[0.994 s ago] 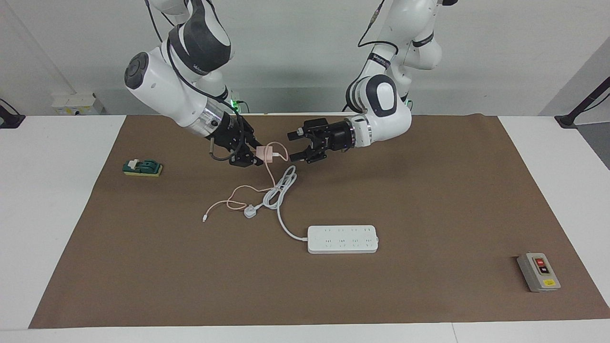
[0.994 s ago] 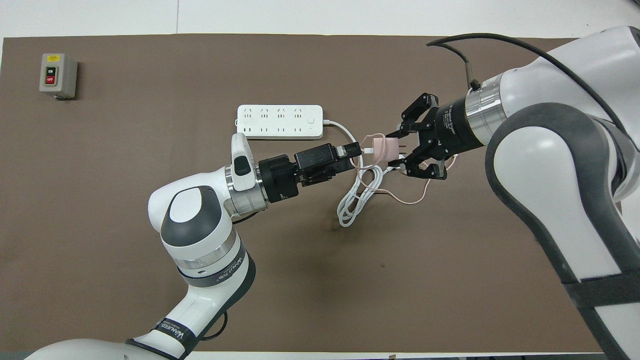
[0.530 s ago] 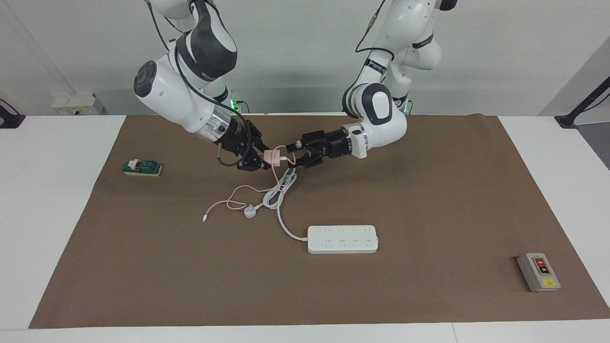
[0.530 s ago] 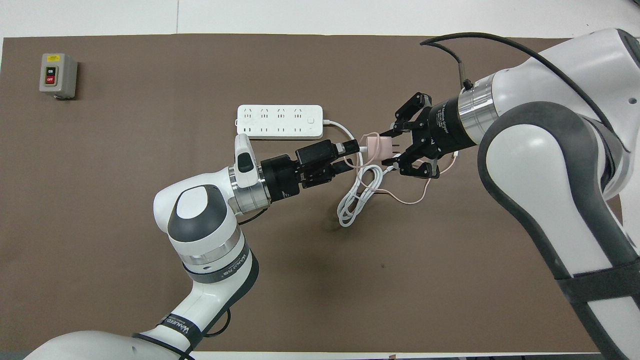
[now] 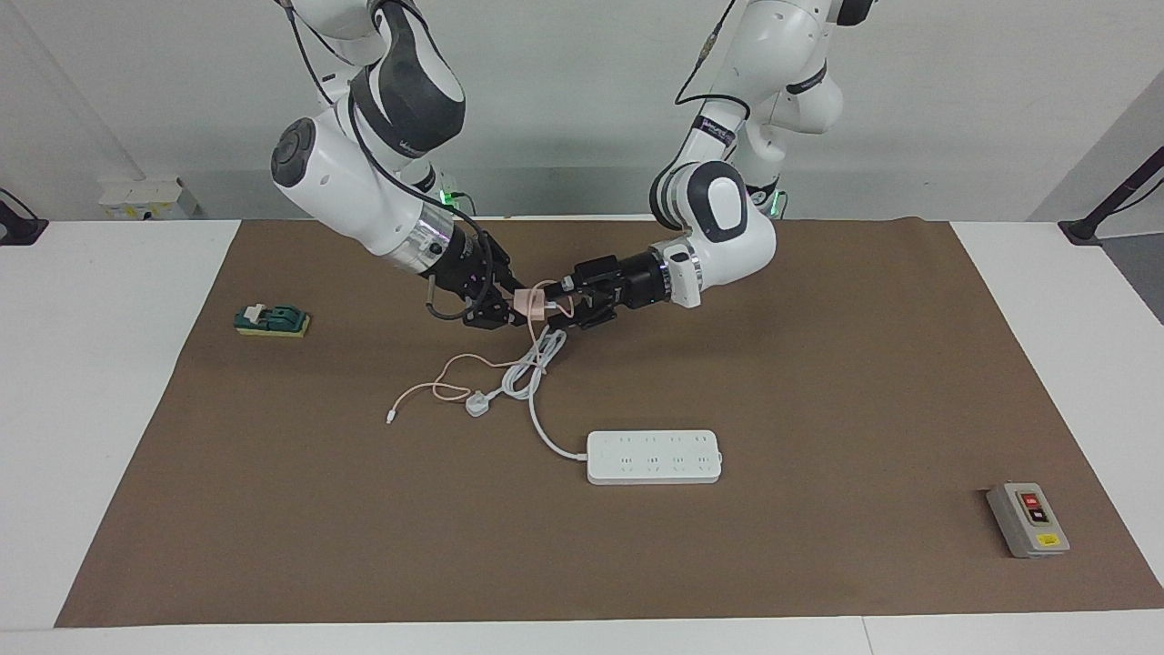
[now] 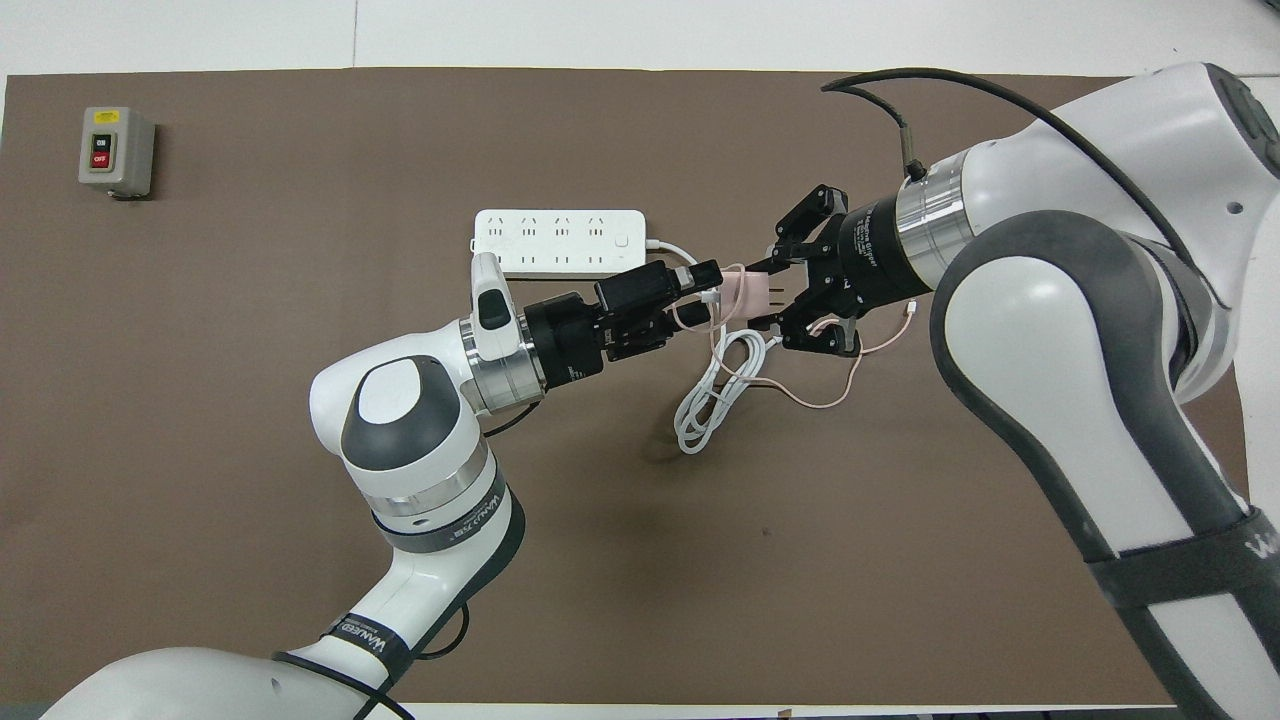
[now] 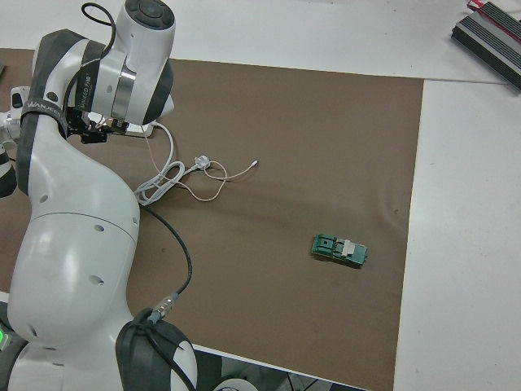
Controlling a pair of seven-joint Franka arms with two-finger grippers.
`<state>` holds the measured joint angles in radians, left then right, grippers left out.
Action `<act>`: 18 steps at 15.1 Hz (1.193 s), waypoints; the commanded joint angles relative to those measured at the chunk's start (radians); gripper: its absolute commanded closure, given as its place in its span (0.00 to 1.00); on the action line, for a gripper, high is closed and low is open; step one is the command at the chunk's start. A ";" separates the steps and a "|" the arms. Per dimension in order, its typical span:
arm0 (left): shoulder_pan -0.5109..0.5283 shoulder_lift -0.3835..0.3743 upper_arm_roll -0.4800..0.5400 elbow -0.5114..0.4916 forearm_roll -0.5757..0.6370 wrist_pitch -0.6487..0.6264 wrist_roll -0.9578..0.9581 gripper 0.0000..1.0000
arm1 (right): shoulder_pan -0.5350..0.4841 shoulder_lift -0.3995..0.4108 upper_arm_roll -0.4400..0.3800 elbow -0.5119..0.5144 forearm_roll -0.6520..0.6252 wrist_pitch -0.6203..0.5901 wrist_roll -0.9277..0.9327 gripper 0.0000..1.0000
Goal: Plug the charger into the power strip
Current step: 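Grasp the charger with the left gripper from the right gripper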
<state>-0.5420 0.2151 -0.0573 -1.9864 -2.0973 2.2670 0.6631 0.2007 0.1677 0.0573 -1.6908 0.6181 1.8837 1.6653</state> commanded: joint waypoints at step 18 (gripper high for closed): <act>-0.004 0.020 0.010 0.017 0.103 -0.083 0.003 0.26 | 0.000 -0.004 0.002 -0.003 0.028 0.011 0.021 1.00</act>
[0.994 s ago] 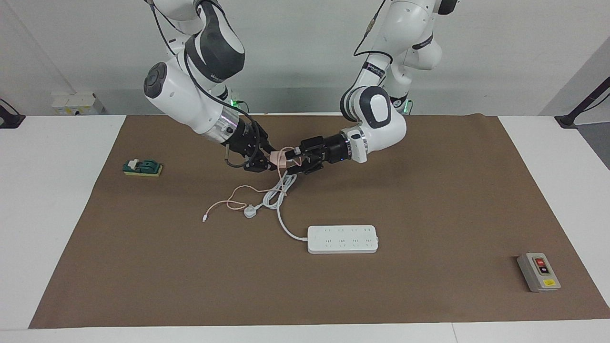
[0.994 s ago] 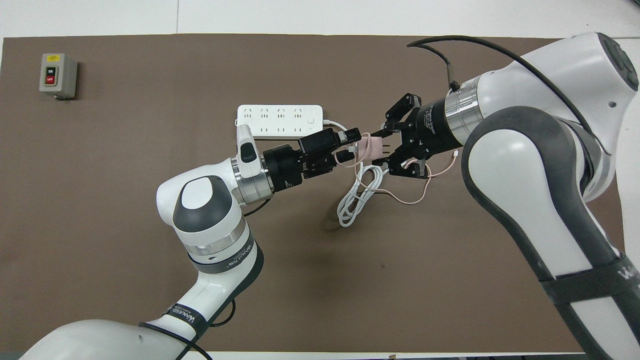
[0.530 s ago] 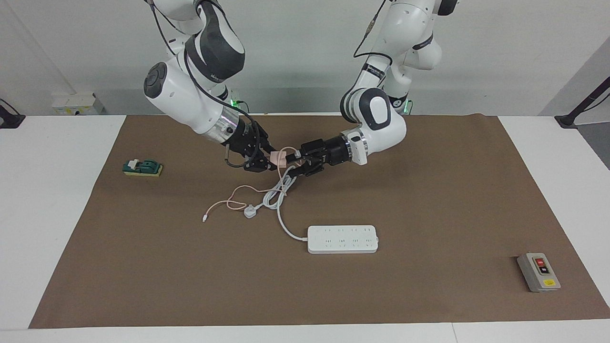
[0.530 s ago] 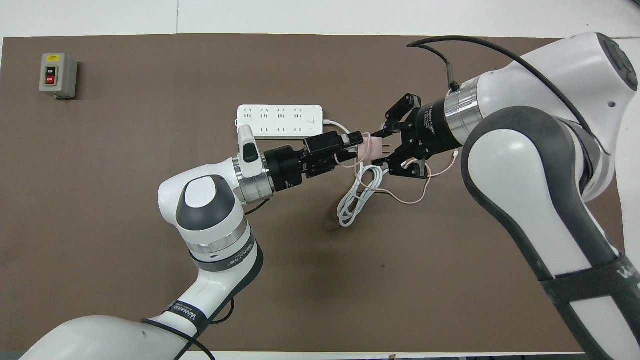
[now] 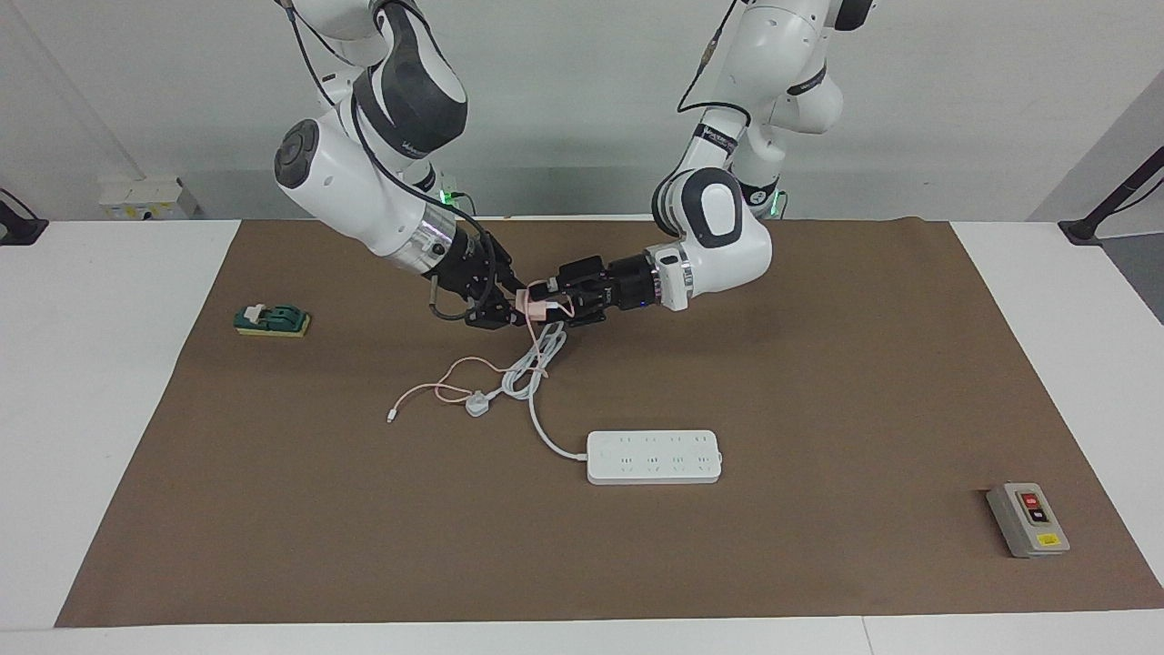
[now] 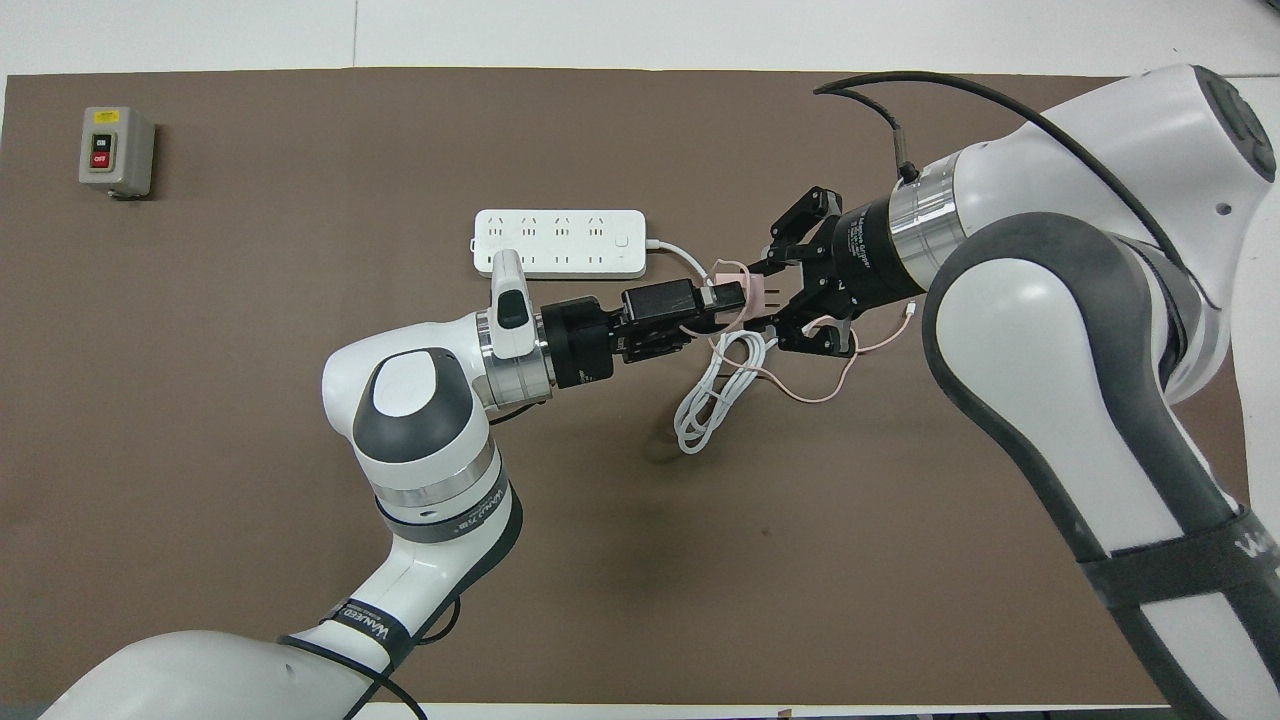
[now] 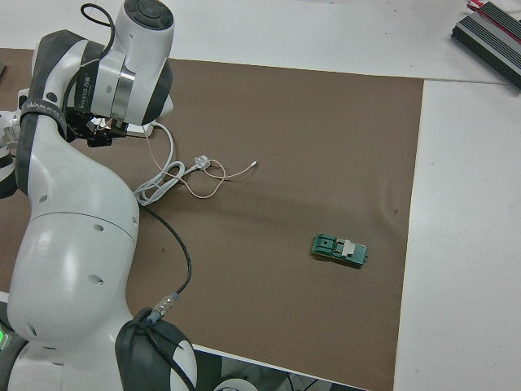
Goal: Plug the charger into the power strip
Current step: 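Grasp the charger with the left gripper from the right gripper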
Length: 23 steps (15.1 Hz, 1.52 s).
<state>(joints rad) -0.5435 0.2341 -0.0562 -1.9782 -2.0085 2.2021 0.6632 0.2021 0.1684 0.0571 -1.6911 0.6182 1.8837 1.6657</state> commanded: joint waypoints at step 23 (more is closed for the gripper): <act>0.014 0.011 0.012 0.050 0.102 -0.016 0.019 1.00 | 0.000 -0.004 0.001 0.001 0.025 0.005 0.023 1.00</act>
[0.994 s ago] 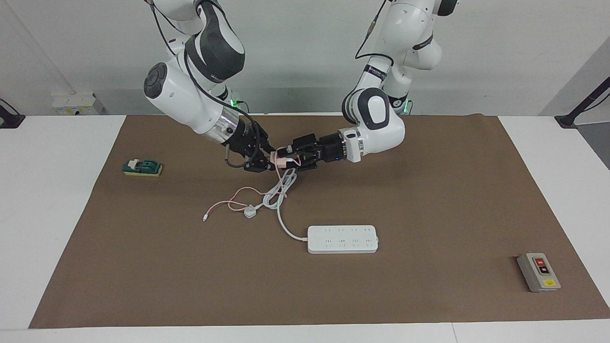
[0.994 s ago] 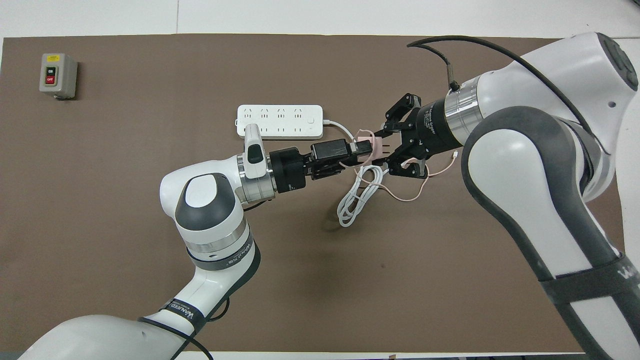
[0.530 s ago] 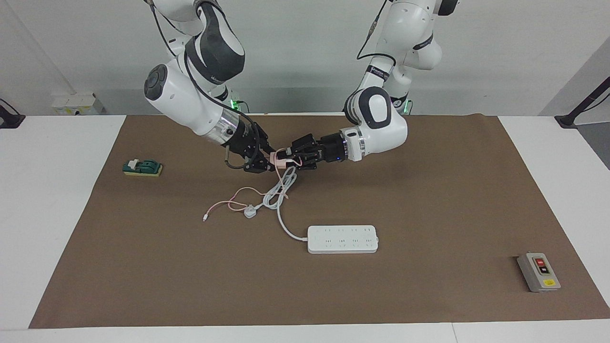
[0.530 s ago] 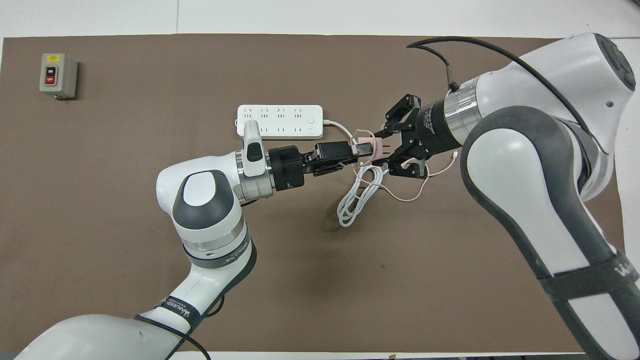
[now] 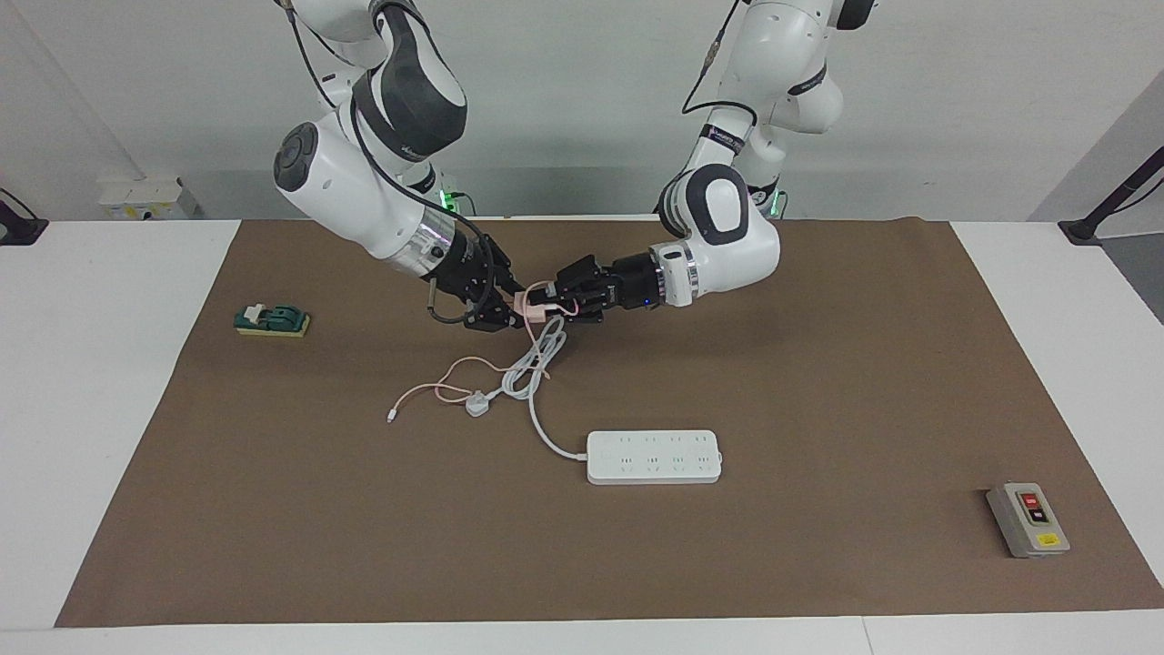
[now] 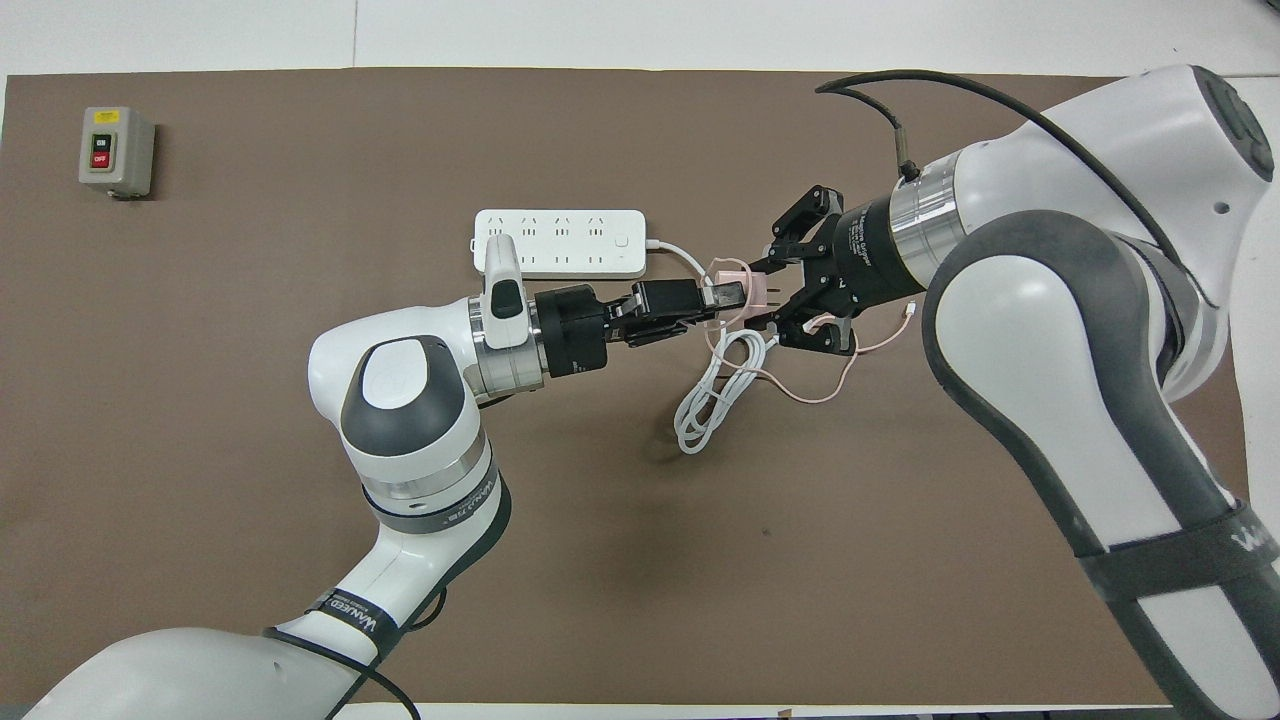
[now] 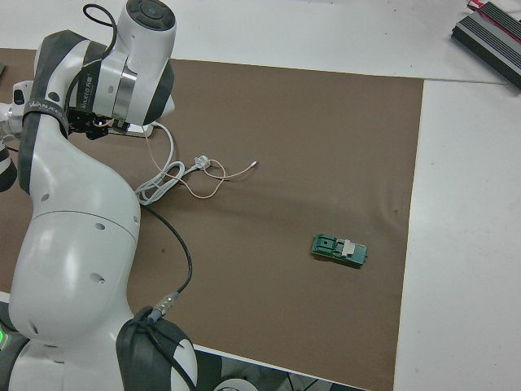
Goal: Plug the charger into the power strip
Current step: 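Grasp the charger with the left gripper from the right gripper, then move the charger to the power strip with the left gripper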
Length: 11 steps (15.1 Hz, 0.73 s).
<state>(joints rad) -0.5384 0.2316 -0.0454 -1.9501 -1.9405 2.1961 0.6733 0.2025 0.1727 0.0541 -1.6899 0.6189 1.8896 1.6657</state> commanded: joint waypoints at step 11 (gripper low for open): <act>0.142 0.008 0.007 0.120 0.625 -0.010 0.011 1.00 | 0.001 -0.009 0.006 0.016 0.010 0.003 0.029 0.00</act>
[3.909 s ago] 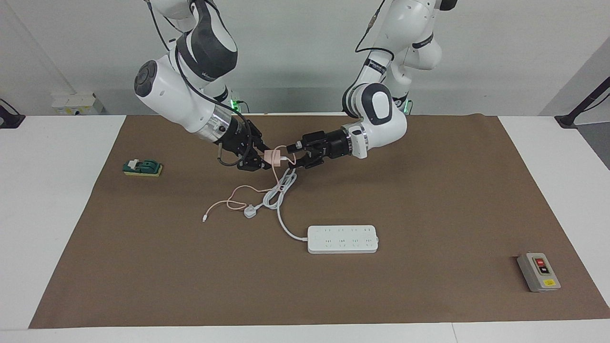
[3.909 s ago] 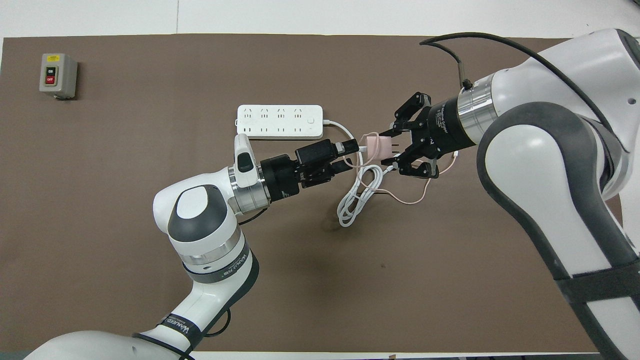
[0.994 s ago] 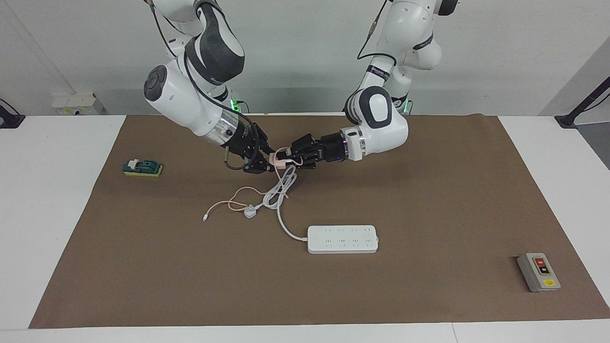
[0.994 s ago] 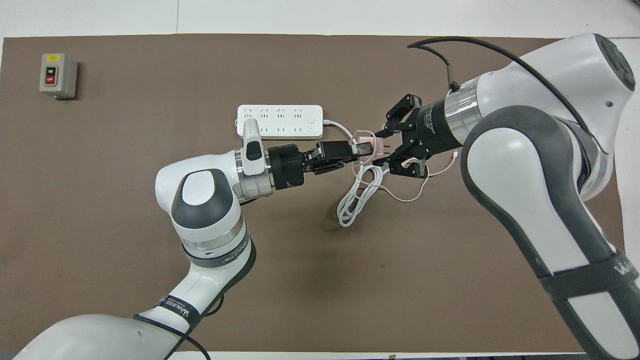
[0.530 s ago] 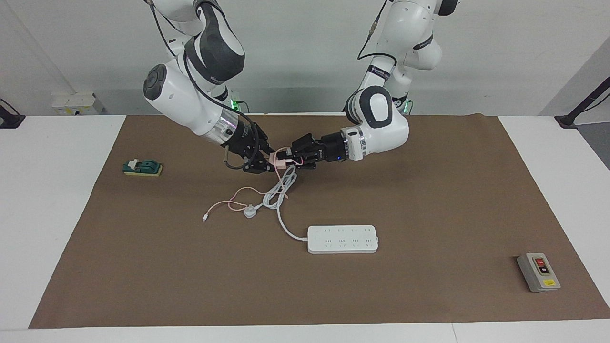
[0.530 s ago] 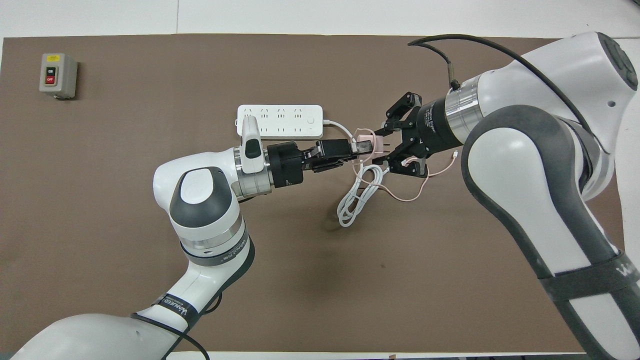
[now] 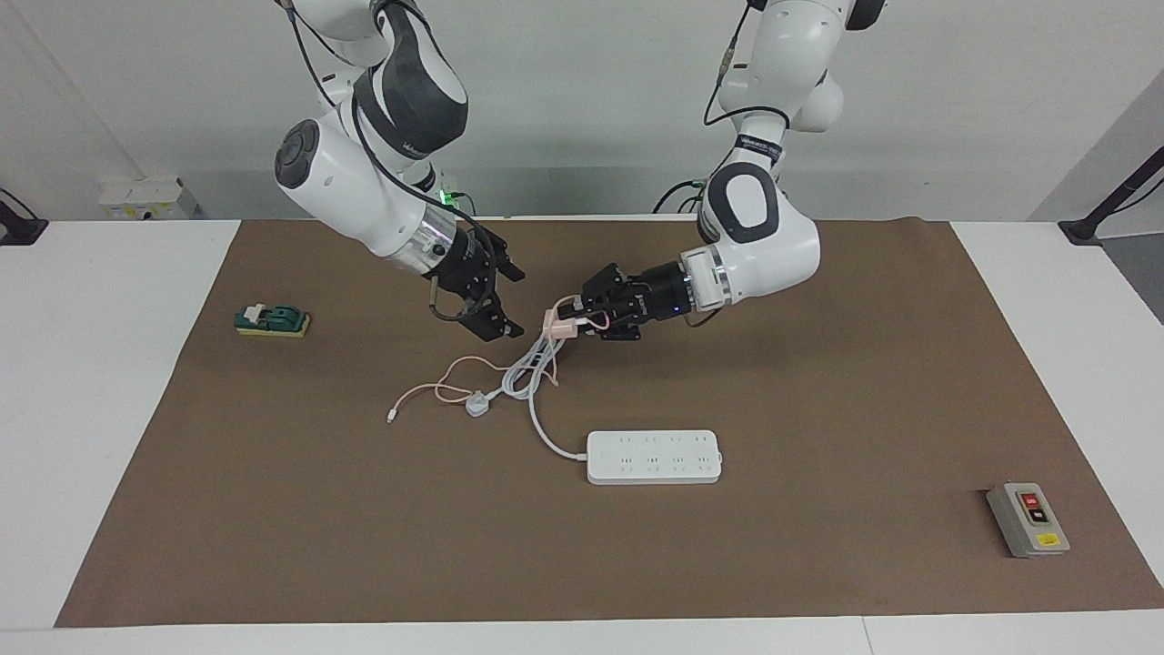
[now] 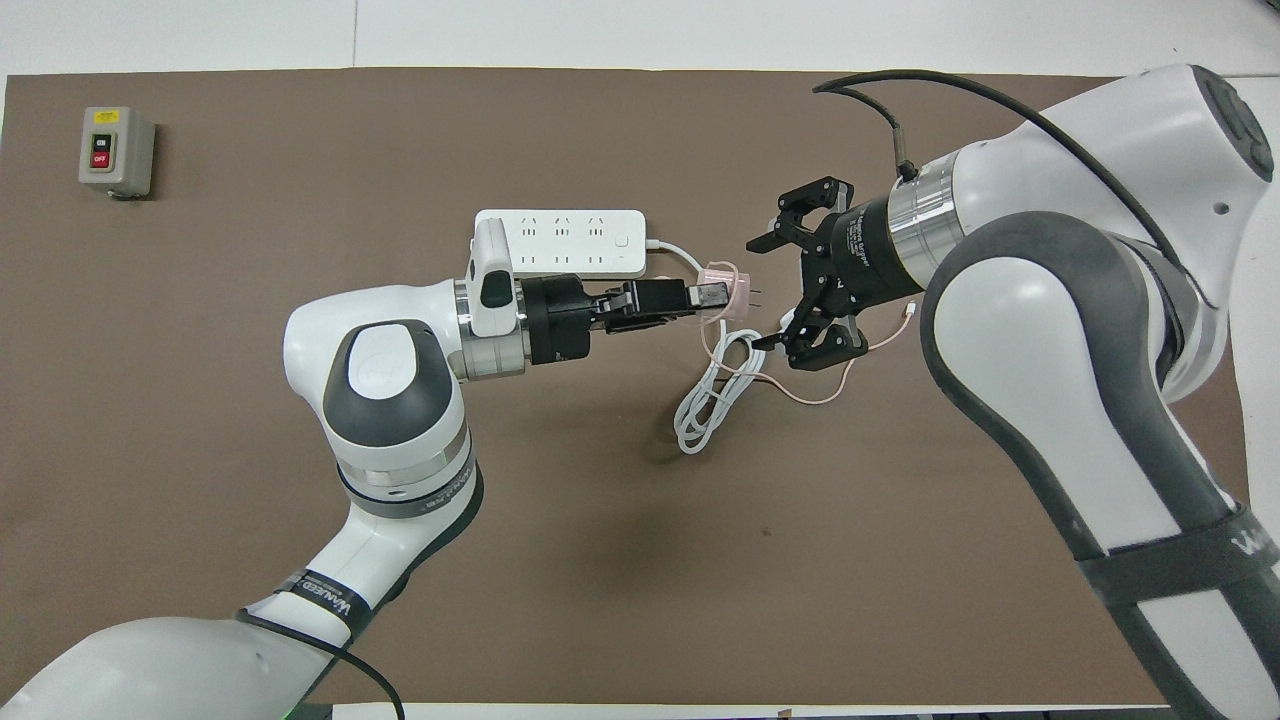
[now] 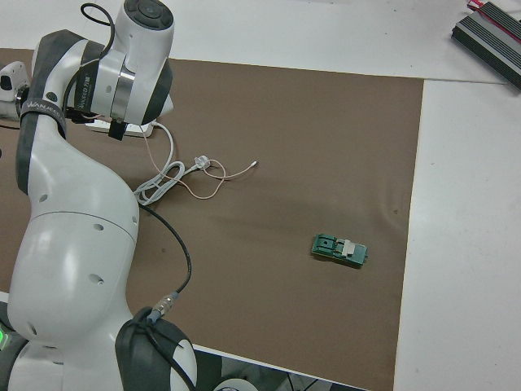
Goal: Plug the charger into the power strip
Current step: 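Move the charger to the power strip with the left gripper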
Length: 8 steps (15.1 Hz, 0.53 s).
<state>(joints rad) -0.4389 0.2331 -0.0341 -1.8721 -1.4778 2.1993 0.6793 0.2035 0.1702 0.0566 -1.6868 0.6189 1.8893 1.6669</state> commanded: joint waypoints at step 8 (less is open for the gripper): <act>0.114 0.000 -0.004 0.168 0.979 -0.015 0.074 1.00 | -0.012 -0.006 0.003 0.049 0.010 0.002 0.017 0.00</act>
<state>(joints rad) -0.3463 0.2329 -0.0324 -1.7407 -0.6813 2.1995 0.7046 0.2031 0.1675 0.0562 -1.6463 0.6189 1.8899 1.6669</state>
